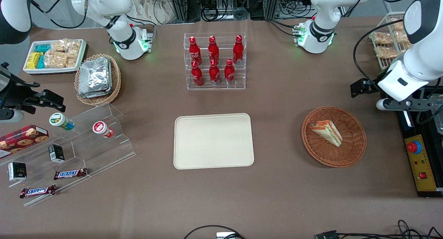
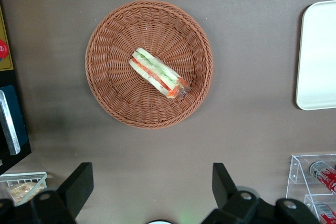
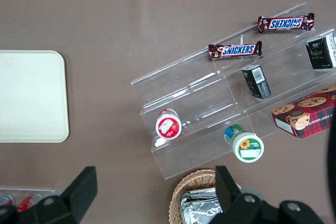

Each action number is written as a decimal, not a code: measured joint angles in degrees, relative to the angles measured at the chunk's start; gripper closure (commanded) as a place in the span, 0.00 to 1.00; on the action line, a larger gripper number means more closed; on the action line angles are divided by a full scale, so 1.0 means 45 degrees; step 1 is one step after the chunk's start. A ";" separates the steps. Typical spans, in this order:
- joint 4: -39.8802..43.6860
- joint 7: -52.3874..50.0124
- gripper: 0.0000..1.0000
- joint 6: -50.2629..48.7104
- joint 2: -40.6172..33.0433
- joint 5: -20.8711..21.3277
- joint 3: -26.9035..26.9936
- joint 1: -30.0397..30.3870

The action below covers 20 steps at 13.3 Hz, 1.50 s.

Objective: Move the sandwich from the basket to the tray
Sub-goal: 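Move the left gripper over the sandwich in the wicker basket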

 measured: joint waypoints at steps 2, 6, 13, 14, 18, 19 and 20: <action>0.0000 0.0000 0.00 0.0000 0.0001 0.0000 -0.0003 0.0000; 0.0000 -0.0002 0.00 0.0000 0.0005 0.0000 -0.0024 -0.0005; -0.0012 -0.2482 0.00 0.0000 0.0371 -0.0009 0.0236 0.0084; -0.0026 -0.3605 0.00 0.0003 0.0611 -0.0044 0.0246 0.0091; -0.0049 -0.7406 0.01 0.0175 0.2100 -0.0370 0.0199 0.0039; -0.0060 -0.8093 0.01 0.0333 0.2497 -0.0381 0.0177 0.0018; -0.0086 -0.8528 0.01 0.0601 0.2886 -0.0387 0.0171 -0.0011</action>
